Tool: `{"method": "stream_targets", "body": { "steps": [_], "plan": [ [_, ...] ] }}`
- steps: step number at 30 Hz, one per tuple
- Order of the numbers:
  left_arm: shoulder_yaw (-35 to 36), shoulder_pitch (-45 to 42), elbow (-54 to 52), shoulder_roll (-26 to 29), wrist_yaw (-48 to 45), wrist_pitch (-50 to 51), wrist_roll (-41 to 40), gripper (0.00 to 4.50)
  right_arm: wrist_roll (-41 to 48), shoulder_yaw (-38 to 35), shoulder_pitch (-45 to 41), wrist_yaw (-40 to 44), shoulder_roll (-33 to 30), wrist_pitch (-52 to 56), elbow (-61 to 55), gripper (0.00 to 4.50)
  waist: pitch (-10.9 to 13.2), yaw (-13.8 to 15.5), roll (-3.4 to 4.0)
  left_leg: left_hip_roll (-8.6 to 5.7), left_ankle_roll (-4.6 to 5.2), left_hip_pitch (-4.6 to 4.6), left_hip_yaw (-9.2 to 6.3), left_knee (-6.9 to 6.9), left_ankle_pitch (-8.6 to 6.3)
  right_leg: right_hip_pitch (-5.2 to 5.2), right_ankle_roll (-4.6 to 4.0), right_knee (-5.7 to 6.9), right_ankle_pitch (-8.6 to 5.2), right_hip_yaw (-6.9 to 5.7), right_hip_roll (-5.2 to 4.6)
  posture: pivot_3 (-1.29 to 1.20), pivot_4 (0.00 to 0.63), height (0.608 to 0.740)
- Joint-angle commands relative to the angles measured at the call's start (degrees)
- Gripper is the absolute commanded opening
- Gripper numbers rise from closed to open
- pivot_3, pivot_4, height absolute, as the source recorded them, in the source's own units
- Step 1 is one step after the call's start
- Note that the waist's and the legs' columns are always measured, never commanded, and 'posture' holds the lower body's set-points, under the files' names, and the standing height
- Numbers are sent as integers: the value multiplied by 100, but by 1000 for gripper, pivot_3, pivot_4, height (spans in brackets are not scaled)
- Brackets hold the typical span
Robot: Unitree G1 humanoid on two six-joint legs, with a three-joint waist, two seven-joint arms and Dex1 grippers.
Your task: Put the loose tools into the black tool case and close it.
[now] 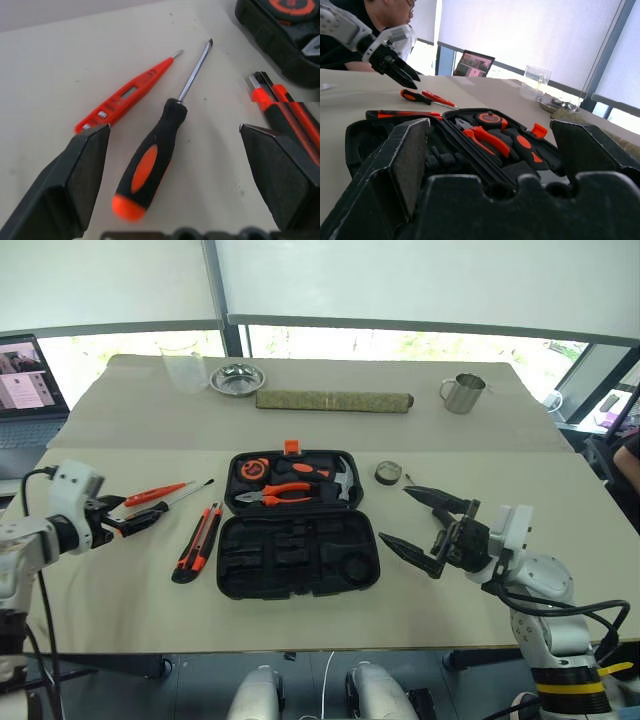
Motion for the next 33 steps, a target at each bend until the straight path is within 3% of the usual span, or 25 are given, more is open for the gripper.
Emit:
{"method": "stream_targets", "body": {
  "steps": [1,4,7,15,20,23,28,33],
  "plan": [
    [-229,-422,820,-26,-267,-566,397,4452,-21,-224,112,-120,-46,-112,-194,4500,0,-20,0,1,0,-5,-2,0,0,-4,0,0,0,-1,0,0,150,740],
    [-345,-719,1305,-188,-425,-813,514,4452,-63,-273,292,-192,-40,-127,-298,4500,0,31,-1,-2,0,-29,-7,5,-1,-21,0,1,0,-8,-3,0,150,740],
    [-405,-804,1530,-292,-629,-1102,601,3820,-104,-280,447,-224,-35,-158,-387,4500,0,87,0,-4,0,-53,-7,20,-1,-41,2,9,1,-8,-5,0,150,740],
    [-7,-739,1565,-381,-881,-1913,428,930,-143,-279,570,-249,-59,-183,-420,4500,0,116,-1,-2,2,-74,-14,52,-2,-43,11,14,6,-15,-7,0,150,740],
    [572,-680,1173,-503,-1271,-2601,-78,910,-165,-277,608,-223,-105,-172,-454,4500,0,121,-1,0,2,-103,-15,61,-2,-77,12,29,9,-15,-10,0,150,740],
    [435,-562,174,-554,-1726,-2533,-299,910,-119,-403,688,-237,-218,-134,-543,4500,0,135,-1,-2,2,-103,-15,63,-1,-78,13,40,9,-15,-17,0,150,740],
    [-527,-638,-1603,-682,-2215,-2110,-259,910,-66,-645,854,-91,-557,-116,-576,4500,0,167,-1,-7,2,-100,-12,68,-1,-73,16,43,7,-10,-19,0,150,740],
    [-1798,-1121,-1901,-862,-2221,-2323,890,910,-55,-746,871,-97,-642,-101,-572,4500,0,145,-1,-11,2,-92,-8,73,-1,-71,16,50,7,1,0,0,150,740]
  ]
}}
